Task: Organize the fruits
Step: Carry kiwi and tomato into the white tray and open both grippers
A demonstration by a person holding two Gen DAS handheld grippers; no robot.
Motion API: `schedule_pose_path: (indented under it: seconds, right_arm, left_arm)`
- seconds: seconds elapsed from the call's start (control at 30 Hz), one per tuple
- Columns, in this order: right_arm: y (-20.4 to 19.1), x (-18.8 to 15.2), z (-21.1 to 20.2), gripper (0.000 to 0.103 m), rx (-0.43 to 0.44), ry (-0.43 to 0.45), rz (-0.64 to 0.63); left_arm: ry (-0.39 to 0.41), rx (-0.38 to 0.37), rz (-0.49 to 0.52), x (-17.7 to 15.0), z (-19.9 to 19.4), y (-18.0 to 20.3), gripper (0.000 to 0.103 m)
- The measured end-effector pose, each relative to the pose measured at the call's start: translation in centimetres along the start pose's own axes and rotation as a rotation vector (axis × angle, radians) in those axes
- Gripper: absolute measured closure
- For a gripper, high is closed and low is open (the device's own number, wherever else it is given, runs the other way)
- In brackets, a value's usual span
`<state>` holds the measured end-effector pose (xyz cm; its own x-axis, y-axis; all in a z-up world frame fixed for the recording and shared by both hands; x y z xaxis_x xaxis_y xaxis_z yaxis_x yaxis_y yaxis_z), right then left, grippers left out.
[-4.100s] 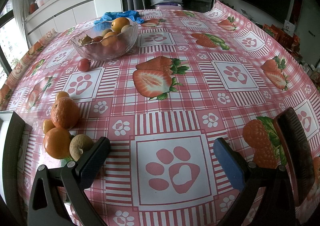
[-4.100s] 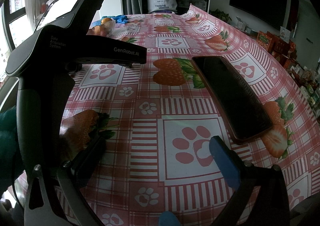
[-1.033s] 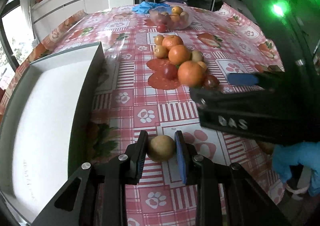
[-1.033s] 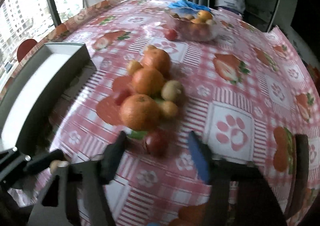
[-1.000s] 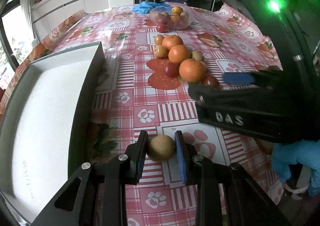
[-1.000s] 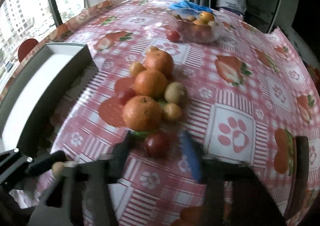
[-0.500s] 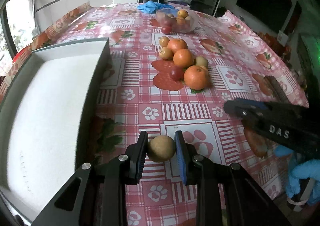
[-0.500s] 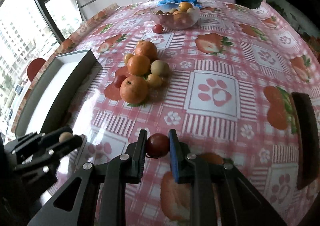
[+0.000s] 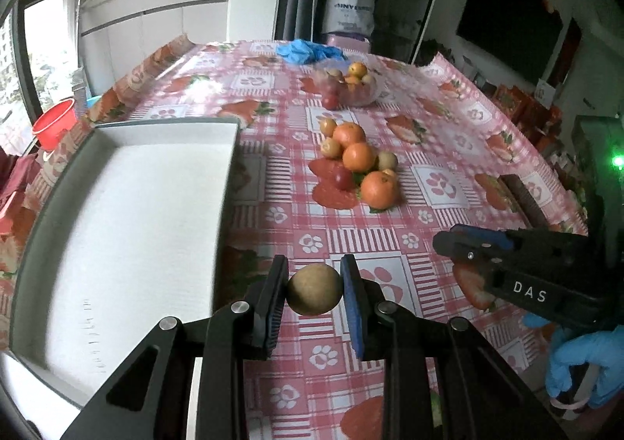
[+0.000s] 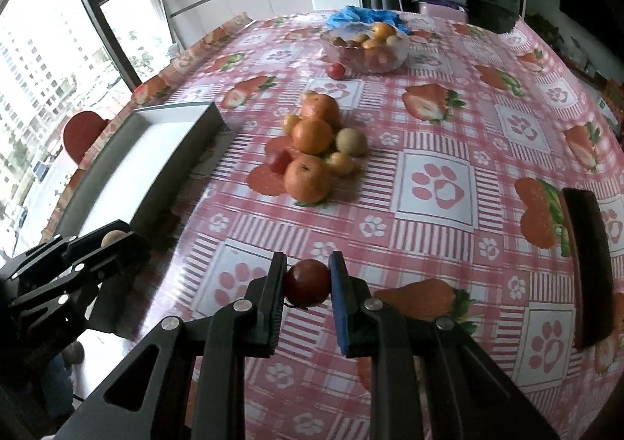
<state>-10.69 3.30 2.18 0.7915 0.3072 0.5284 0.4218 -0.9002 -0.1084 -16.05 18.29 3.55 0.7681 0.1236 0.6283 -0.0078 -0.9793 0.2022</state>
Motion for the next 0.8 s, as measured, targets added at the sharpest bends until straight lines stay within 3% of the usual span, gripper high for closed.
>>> schedule_pose_path:
  seconds: [0.6,0.8]
  right_arm:
    - [-7.0,2.3,-0.2,0.079,0.008,-0.001,-0.100]
    - [-11.4,3.0,0.5,0.079,0.044,-0.008,-0.152]
  left_arm:
    - [0.074,0.072,-0.075,0.2,-3.0,-7.3,0.074]
    - [0.071,0.115,-0.113,-0.3,-3.1,-10.6,0.074]
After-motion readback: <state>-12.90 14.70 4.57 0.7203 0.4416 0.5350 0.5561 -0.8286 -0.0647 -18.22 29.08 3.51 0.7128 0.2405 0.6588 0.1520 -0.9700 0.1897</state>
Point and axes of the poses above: each gripper's, at about its wrist camera, not at the fingertips, and z roughly the way its jaws point, y to its right, x to its top, the point moved 3 cm from there along z, roughly the way its jaws point, and after that the axes turned 2 degrees about -x, right-handed, at the moved point
